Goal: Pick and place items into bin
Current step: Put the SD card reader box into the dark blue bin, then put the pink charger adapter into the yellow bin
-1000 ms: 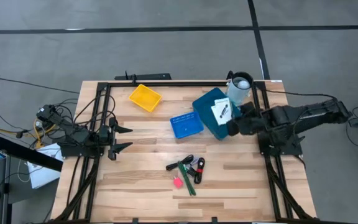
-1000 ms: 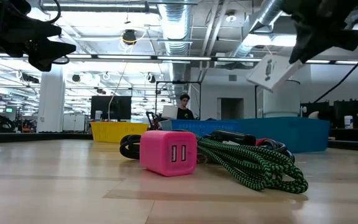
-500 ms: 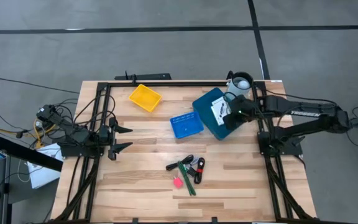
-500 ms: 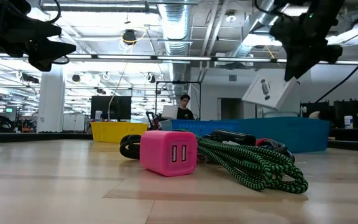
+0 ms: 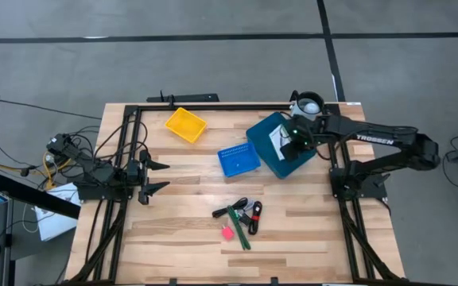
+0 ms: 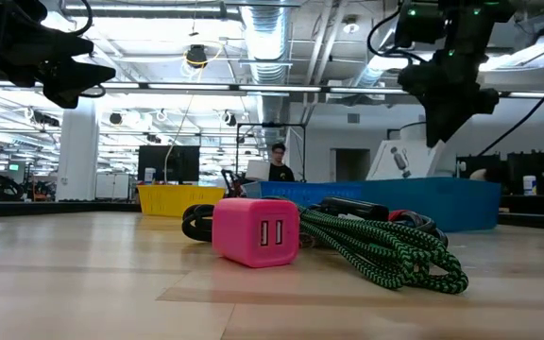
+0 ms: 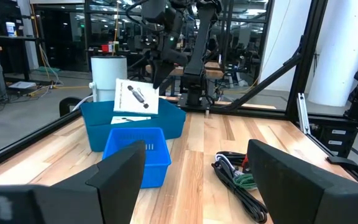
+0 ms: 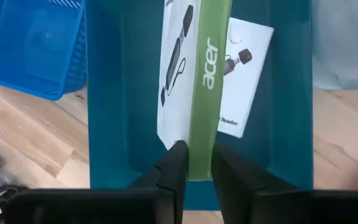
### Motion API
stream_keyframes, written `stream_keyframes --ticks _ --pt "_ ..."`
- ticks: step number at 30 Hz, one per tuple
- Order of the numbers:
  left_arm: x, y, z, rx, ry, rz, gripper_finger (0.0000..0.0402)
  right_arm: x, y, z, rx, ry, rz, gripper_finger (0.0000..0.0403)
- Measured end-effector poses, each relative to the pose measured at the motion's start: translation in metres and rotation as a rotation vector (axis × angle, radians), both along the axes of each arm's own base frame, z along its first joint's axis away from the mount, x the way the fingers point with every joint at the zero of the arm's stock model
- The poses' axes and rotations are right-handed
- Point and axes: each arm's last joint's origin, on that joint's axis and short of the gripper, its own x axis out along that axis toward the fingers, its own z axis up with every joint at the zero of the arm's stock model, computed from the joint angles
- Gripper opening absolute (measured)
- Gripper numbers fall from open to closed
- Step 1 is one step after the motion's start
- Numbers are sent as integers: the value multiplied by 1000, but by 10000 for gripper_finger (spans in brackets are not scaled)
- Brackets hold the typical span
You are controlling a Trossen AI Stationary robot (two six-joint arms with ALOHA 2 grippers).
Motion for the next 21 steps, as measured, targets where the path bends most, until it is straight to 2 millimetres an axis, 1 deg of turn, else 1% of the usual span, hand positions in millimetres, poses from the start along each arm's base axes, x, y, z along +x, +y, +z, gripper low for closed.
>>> stream_keyframes --ticks 5,15,21 --pt "0 0 0 0 0 1 272 3 -1 -1 -16 -4 19 86" --pt "0 0 0 0 0 0 272 4 -1 0 -30 -21 18 145" --pt "0 0 0 0 0 0 272 6 -1 1 -36 -42 21 157"
